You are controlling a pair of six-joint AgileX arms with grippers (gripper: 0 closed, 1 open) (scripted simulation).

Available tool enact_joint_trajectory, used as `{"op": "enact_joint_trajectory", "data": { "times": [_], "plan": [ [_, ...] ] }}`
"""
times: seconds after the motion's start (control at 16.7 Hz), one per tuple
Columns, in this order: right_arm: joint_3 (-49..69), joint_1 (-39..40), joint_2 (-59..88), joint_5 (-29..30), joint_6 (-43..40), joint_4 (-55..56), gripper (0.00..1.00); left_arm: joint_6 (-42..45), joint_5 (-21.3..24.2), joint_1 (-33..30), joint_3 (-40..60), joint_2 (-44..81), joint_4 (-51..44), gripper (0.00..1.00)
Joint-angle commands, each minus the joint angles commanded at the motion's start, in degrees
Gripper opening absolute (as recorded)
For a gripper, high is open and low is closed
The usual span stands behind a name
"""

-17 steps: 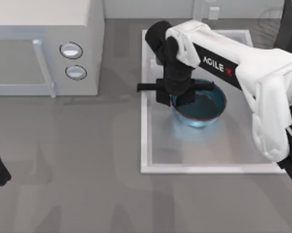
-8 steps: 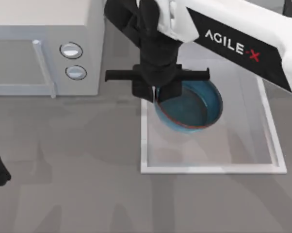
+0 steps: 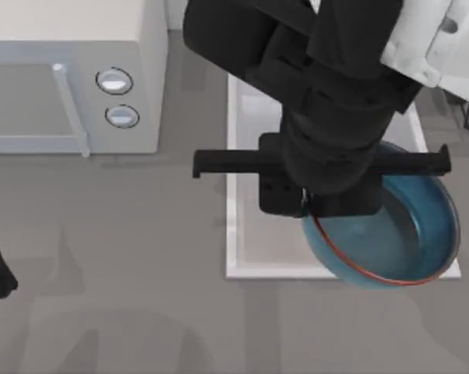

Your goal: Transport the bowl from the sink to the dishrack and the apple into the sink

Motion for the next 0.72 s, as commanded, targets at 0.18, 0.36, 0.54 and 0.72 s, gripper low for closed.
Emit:
{"op": "enact_joint_trajectory", "data": {
  "times": [0.18, 0.36, 0.54, 0.72],
  "plan": [
    [-1.9, 1.7, -2.9, 0.3, 1.6, -1.7, 0.00, 0.0, 0.0, 0.0, 0.0, 0.0, 0.0, 1.00],
    [-1.9, 1.7, -2.9, 0.3, 1.6, -1.7, 0.00, 0.0, 0.0, 0.0, 0.0, 0.0, 0.0, 1.00],
    [-1.9, 0.7, -3.0, 0.0, 1.1, -1.0, 0.00, 0.0, 0.0, 0.0, 0.0, 0.0, 0.0, 1.00],
    [-3.2, -4.6, -4.8, -1.7, -2.4, 4.3, 0.00, 0.0, 0.0, 0.0, 0.0, 0.0, 0.0, 1.00]
  ]
}}
